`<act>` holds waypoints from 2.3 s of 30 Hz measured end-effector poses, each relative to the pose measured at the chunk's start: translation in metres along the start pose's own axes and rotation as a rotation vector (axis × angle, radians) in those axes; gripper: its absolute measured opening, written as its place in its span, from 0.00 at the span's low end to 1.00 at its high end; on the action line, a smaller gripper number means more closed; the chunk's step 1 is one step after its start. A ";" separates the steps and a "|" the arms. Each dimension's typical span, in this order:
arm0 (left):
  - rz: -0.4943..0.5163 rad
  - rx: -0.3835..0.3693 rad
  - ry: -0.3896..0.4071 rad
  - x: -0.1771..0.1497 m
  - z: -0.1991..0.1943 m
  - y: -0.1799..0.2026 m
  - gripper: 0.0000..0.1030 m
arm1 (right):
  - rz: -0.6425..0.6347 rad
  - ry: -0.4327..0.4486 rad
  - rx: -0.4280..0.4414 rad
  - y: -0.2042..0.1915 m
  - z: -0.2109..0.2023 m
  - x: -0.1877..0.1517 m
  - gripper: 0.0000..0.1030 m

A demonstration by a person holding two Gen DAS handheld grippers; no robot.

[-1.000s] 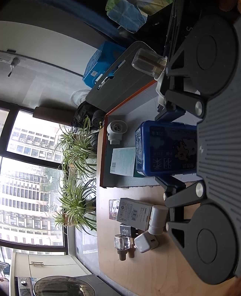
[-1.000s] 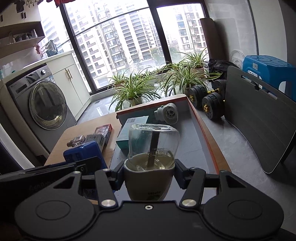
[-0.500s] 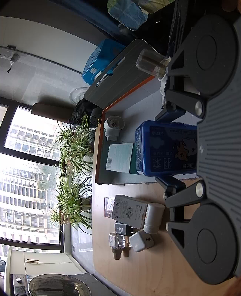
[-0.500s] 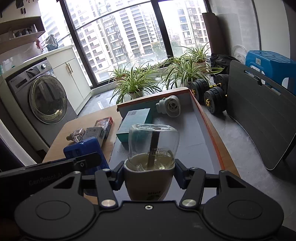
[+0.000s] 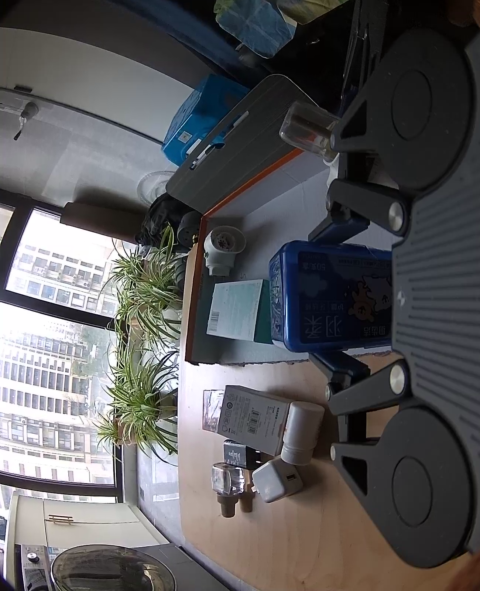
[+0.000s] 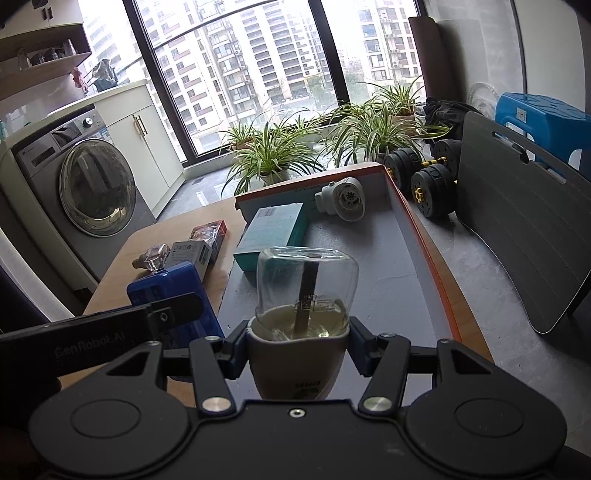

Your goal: Organize rigid objects

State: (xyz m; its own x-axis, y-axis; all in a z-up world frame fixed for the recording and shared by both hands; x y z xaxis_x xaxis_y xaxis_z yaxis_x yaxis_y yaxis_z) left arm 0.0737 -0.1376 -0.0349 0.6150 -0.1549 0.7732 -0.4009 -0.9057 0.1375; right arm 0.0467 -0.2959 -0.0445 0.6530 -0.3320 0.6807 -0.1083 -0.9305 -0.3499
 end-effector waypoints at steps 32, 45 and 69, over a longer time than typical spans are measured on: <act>0.028 0.011 -0.044 0.020 0.044 -0.008 0.60 | 0.040 -0.024 -0.059 0.013 0.020 -0.005 0.82; 0.056 -0.012 -0.067 0.031 0.065 0.008 0.83 | 0.054 0.106 -0.083 0.027 -0.006 0.019 0.83; -0.138 0.252 -0.020 -0.010 -0.042 -0.114 0.90 | -0.175 0.046 0.048 -0.075 0.005 -0.002 0.83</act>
State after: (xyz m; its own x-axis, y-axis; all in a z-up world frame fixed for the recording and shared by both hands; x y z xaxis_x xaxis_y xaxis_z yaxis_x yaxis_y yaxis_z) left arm 0.0843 -0.0161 -0.0323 0.6663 -0.0286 0.7452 -0.1322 -0.9880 0.0803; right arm 0.0568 -0.2248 -0.0230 0.6235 -0.1739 0.7623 0.0406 -0.9664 -0.2537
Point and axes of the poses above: each gripper's, at about its wrist camera, not at the fingertips, and z roughly the way its jaws point, y to its right, x to its top, the point moved 7 cm from there along z, roughly the way its jaws point, and after that the axes turned 6 degrees about z, right-handed, at the moved point
